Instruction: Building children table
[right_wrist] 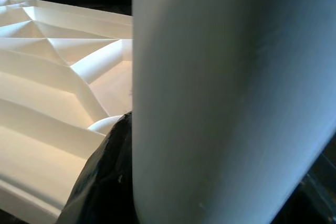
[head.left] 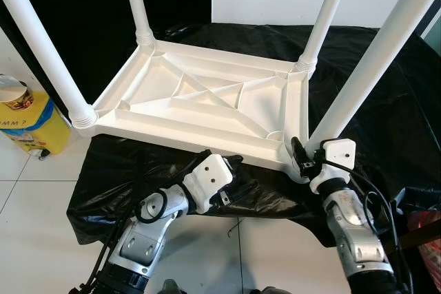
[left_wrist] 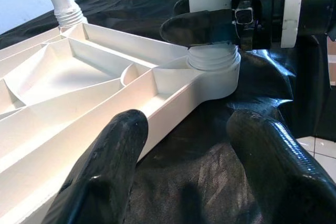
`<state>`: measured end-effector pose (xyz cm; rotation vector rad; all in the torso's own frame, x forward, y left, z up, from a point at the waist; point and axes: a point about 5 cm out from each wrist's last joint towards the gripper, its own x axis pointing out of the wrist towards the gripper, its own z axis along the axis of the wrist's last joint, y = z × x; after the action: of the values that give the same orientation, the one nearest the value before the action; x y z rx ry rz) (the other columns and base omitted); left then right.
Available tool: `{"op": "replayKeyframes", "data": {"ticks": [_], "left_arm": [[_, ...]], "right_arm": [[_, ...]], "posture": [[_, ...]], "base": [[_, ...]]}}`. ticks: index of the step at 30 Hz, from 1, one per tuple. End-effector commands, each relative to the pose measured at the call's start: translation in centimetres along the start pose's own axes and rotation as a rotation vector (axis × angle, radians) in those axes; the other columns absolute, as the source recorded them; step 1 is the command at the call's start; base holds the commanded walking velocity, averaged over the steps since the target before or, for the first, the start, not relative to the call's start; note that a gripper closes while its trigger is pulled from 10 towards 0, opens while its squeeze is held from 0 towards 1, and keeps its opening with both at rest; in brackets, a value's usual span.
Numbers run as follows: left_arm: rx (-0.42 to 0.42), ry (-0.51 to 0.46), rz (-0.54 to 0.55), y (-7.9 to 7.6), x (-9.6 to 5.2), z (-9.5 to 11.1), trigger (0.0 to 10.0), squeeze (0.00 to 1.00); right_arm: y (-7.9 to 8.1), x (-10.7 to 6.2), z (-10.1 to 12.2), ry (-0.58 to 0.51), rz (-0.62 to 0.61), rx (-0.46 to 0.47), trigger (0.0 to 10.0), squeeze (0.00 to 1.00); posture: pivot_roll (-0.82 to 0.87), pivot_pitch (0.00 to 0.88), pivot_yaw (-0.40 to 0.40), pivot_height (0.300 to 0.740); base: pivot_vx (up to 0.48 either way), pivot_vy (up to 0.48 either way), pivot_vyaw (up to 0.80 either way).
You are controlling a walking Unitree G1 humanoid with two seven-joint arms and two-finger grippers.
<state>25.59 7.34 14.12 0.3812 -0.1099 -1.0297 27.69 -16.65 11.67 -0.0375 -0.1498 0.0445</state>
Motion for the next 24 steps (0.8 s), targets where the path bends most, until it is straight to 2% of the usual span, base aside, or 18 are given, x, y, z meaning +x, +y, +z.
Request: {"op": "replayKeyframes", "data": {"ticks": [1,5,9,24], "left_arm": [[0.001,0.01,0.073,0.1,-0.1,0.0,10.0,0.0],[-0.002,0.008,0.075,0.0,-0.1,0.0,10.0,0.0],[-0.006,0.009,0.071,-0.1,-0.1,-0.1,10.0,0.0],[-0.003,0.007,0.059,-0.2,0.1,-0.1,10.0,0.0]], "right_arm": [[-1.2,-1.1,-2.0,0.11,-0.075,-0.036,10.0,0.0],[-0.9,-1.4,-2.2,0.13,-0.176,-0.024,10.0,0.0],[0.5,-1.5,-2.1,0.139,-0.207,0.008,10.0,0.0],[-0.1,-1.5,-1.9,0.132,-0.217,-0.028,10.0,0.0]], "posture": [[0.02,0.098,-0.068,0.74],[0.03,0.096,-0.07,0.74],[0.02,0.087,-0.064,0.74],[0.02,0.084,-0.062,0.74]], "base": [[0.0,0.0,0.0],[0.0,0.0,0.0],[0.0,0.0,0.0],[0.0,0.0,0.0]]}}
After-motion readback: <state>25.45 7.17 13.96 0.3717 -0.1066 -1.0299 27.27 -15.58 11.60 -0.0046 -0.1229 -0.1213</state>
